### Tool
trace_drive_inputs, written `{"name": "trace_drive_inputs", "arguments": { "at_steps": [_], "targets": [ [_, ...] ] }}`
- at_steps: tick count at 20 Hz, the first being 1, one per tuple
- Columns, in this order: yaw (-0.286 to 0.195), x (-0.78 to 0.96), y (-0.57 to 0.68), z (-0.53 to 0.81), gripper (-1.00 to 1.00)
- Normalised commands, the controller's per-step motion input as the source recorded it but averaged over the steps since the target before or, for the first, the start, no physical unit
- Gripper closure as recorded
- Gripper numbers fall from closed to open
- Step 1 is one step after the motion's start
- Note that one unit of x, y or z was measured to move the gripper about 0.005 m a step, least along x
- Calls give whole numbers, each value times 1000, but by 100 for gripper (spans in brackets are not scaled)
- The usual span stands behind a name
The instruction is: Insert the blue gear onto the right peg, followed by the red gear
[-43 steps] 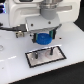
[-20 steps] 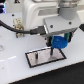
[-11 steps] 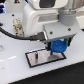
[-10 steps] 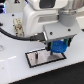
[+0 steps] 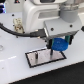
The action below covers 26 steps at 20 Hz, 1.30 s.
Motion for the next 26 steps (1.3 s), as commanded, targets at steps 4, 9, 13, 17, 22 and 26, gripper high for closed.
{"name": "trace_drive_inputs", "arguments": {
  "at_steps": [4,9,13,17,22,26],
  "targets": [
    [0,108,-198,1,100],
    [0,52,-151,0,100],
    [0,0,77,-26,100],
    [0,0,29,-252,100],
    [0,0,-13,-301,100],
    [0,0,0,236,100]
  ]
}}
